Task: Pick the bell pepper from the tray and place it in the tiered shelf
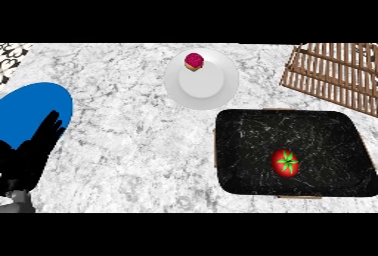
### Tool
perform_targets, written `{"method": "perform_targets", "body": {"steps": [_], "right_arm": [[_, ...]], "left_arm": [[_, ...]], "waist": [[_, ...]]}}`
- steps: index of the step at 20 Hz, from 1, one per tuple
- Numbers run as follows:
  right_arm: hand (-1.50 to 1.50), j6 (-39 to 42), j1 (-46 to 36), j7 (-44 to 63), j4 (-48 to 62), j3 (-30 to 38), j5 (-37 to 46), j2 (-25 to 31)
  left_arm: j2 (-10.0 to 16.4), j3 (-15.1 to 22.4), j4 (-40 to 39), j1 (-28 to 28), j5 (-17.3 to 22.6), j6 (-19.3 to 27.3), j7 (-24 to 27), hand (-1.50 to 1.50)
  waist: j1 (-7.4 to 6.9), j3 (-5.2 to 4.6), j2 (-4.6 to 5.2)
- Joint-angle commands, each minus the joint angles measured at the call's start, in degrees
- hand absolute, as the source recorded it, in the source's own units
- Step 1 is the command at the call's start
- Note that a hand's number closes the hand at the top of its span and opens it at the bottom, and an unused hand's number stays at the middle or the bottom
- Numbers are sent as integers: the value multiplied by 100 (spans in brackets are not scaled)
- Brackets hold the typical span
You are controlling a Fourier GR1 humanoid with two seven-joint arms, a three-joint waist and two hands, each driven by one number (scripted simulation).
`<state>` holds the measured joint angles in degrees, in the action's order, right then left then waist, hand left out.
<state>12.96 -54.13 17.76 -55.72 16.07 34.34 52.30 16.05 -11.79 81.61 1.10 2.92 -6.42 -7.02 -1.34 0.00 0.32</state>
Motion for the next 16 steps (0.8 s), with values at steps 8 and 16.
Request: {"method": "perform_targets", "body": {"steps": [8,16], "right_arm": [[-150,-916,-473,-829,1927,-255,778,-67],[-150,-1161,-850,-1269,2439,387,215,-176]], "left_arm": [[-172,96,-63,280,-196,208,-62,0],[13,-145,-366,143,-70,-66,277,0]], "waist": [[-17,2,19],[30,1,-5]]}}
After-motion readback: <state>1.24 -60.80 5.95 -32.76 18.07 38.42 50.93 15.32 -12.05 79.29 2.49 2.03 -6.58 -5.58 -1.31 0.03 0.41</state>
